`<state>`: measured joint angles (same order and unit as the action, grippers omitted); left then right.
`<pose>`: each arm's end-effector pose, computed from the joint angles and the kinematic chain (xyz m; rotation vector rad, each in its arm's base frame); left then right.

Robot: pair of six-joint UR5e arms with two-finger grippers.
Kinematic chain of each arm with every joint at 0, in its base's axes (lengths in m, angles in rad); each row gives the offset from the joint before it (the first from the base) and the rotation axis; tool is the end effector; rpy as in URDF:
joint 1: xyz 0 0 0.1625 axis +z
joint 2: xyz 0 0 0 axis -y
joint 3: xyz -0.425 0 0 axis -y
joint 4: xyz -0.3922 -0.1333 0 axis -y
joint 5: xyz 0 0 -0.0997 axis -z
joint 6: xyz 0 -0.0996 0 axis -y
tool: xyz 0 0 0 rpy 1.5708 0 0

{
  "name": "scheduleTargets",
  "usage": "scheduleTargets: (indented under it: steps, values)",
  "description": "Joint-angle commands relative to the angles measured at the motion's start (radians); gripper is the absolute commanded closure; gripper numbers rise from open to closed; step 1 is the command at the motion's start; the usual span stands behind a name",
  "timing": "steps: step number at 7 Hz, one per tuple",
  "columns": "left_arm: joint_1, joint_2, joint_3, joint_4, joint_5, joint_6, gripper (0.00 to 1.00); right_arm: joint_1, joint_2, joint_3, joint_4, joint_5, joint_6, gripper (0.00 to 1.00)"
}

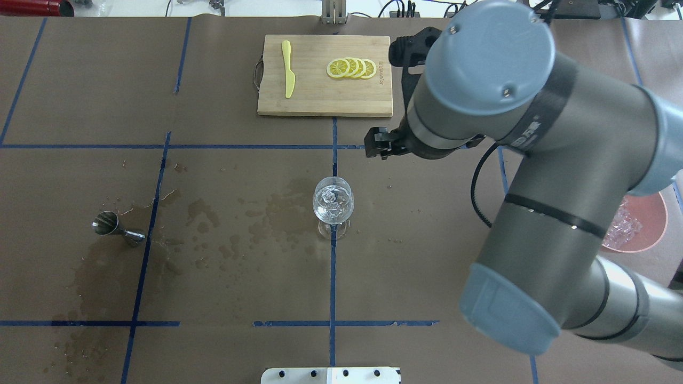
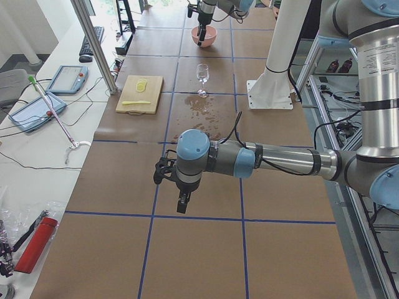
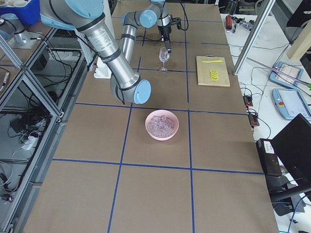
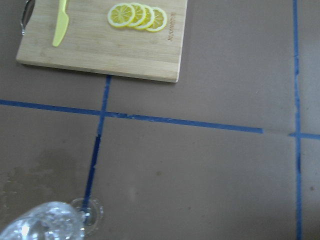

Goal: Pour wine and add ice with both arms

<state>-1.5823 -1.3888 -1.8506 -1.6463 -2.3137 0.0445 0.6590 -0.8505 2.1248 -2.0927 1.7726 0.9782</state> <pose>-0.0708 -0.4235 0.5972 0.1860 0.7363 0.0958 -0.3531 -0.4168 0.1100 0.2834 -0.7201 -0.0129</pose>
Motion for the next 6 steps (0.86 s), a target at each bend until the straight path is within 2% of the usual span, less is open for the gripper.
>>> scheduleTargets:
  steps: [1,2,4,5,6]
  values:
    - [-0.004,0.002,0.001,0.000,0.002,0.000,0.00,0.220,-0.160,0.030,0.005,0.175,-0.343,0.00]
    - [-0.005,0.007,0.002,-0.003,0.002,0.000,0.00,0.331,-0.242,0.030,0.022,0.271,-0.507,0.00]
    - [-0.005,0.008,0.001,-0.001,0.010,0.000,0.00,0.497,-0.483,-0.008,0.183,0.350,-0.777,0.00]
    - [-0.005,0.019,-0.001,0.000,0.008,0.000,0.00,0.602,-0.565,-0.087,0.227,0.431,-0.911,0.00]
    - [-0.004,0.022,0.002,0.003,0.004,0.000,0.00,0.682,-0.619,-0.161,0.236,0.450,-1.069,0.00]
